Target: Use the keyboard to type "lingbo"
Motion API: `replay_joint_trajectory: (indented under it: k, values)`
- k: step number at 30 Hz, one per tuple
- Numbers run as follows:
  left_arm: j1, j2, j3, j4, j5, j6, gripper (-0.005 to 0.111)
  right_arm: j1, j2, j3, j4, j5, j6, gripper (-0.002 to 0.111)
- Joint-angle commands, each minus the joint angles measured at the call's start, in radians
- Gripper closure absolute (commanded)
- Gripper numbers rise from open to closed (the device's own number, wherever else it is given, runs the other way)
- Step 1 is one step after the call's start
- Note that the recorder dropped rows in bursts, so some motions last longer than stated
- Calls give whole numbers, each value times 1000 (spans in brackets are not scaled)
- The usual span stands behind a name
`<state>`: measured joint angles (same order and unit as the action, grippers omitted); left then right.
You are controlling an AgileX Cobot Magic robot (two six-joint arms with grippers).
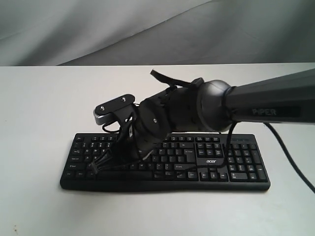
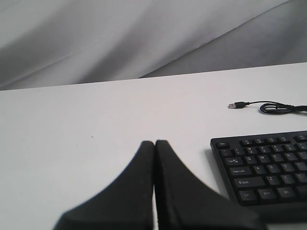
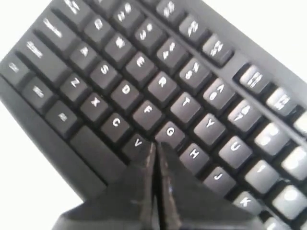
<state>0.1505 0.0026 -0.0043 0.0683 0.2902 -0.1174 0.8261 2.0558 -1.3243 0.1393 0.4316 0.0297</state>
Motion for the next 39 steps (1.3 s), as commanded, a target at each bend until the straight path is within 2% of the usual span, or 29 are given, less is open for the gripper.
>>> replay_joint_trajectory:
  k: [1, 14, 19, 25, 39]
  values:
    - [2, -3, 4, -8, -5, -4, 106, -22, -68, 2, -62, 1, 39, 108]
    - [2, -3, 4, -8, -5, -4, 106, -142, -85, 2, -62, 48, 63, 108]
    - [2, -3, 4, -8, -5, -4, 106, -164, -85, 57, -57, -15, 80, 108]
    - [2, -3, 4, -8, -5, -4, 106, -170, -85, 97, -46, -74, 74, 108]
    - [2, -3, 4, -8, -5, -4, 106, -158, -59, 97, 11, -70, 35, 108]
